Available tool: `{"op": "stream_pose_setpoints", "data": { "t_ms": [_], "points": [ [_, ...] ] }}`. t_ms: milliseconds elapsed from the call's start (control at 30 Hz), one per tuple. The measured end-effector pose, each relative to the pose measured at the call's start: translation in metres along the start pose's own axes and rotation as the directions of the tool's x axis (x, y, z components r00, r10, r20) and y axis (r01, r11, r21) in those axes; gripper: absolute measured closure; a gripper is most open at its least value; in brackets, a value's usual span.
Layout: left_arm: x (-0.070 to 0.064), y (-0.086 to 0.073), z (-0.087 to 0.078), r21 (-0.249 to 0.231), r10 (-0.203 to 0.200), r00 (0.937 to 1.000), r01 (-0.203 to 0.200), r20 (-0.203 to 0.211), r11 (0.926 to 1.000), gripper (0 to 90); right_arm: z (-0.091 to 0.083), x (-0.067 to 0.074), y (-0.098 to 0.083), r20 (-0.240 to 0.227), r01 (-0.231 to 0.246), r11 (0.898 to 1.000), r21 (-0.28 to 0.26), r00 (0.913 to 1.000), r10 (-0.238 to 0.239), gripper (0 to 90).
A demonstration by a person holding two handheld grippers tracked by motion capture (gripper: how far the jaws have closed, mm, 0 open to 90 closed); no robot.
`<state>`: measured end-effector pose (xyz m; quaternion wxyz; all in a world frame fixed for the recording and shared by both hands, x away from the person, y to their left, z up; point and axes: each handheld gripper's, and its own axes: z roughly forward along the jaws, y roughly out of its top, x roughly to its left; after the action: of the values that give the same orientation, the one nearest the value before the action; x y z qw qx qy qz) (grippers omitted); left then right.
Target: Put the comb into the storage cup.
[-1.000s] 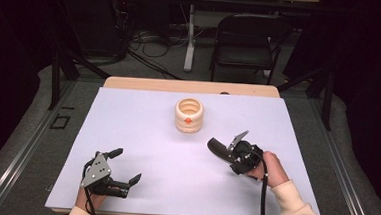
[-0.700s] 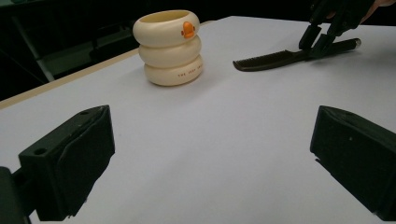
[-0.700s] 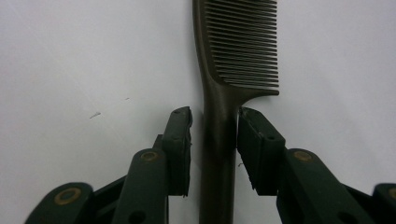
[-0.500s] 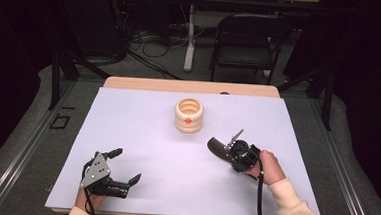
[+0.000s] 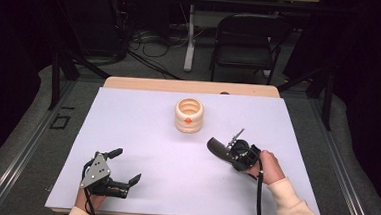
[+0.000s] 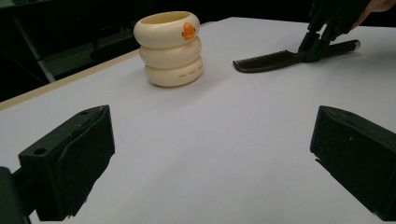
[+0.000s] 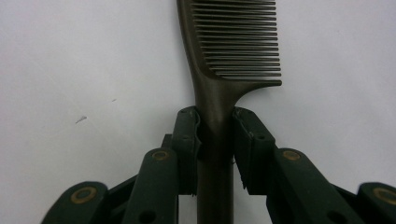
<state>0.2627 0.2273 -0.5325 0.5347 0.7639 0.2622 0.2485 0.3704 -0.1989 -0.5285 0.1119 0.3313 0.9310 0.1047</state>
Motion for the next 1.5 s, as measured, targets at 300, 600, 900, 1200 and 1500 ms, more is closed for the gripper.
{"op": "stream_pose_setpoints", "data": {
  "t_ms": [300, 600, 900, 1200, 1500],
  "points": [
    [0.000, 0.000, 0.000, -0.001, 0.002, 1.0000, -0.002, 0.000, 1.0000, 0.0, -0.002, 0.001, -0.001, 0.001, 0.003, 1.000, -0.009, 1.0000, -0.003, 72.1],
    [0.000, 0.000, -0.001, -0.004, 0.002, 1.0000, -0.002, 0.001, 1.0000, 0.0, -0.010, 0.003, -0.002, 0.011, 0.000, 0.999, -0.040, 0.9999, 0.000, 72.2],
    [0.000, 0.000, -0.001, -0.002, -0.001, 1.0000, 0.001, 0.000, 1.0000, 0.0, -0.021, 0.000, -0.008, 0.014, -0.013, 0.996, -0.084, 0.9998, 0.014, 72.2],
    [0.000, 0.000, 0.000, 0.000, -0.002, 1.0000, 0.002, 0.001, 1.0000, 0.1, -0.028, -0.003, -0.011, 0.013, -0.021, 0.992, -0.125, 0.9997, 0.022, 72.3],
    [0.000, 0.000, 0.001, 0.000, -0.001, 1.0000, 0.001, 0.000, 1.0000, 0.1, -0.035, -0.002, -0.011, 0.014, -0.019, 0.986, -0.165, 0.9997, 0.021, 72.3]
  ]
}}
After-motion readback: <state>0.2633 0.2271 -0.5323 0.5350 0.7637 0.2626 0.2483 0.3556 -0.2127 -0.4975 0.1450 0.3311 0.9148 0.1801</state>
